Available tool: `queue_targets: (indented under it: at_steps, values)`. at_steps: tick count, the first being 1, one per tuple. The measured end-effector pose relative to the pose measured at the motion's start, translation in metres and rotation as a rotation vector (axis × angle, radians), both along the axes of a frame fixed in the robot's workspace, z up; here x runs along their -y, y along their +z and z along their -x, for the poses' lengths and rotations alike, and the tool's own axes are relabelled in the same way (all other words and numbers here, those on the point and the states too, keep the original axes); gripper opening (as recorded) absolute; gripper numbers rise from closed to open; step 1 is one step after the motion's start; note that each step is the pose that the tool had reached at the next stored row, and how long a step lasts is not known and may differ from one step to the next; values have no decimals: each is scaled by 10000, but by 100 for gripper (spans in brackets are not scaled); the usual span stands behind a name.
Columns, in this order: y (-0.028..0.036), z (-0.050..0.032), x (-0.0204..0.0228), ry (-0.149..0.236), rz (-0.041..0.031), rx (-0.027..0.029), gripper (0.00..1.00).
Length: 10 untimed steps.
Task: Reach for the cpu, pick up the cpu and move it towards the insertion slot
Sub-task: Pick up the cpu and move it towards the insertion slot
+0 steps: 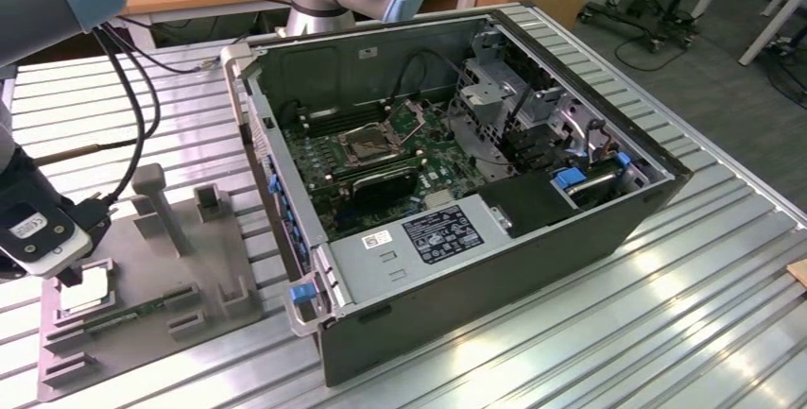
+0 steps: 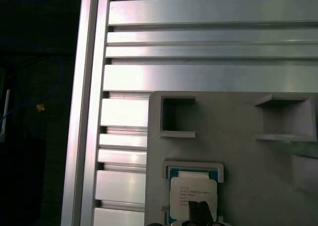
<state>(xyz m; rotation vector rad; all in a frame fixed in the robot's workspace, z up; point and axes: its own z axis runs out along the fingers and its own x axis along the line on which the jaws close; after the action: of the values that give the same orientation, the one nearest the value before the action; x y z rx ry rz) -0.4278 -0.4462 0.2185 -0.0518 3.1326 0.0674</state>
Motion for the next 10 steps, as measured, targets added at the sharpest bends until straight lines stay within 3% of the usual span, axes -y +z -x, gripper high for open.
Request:
queue_targets:
  at_steps: [5, 10]
  values:
    - [-71, 2, 0, 0, -3, 0, 11]
    - [-73, 2, 0, 0, -2, -2, 11]
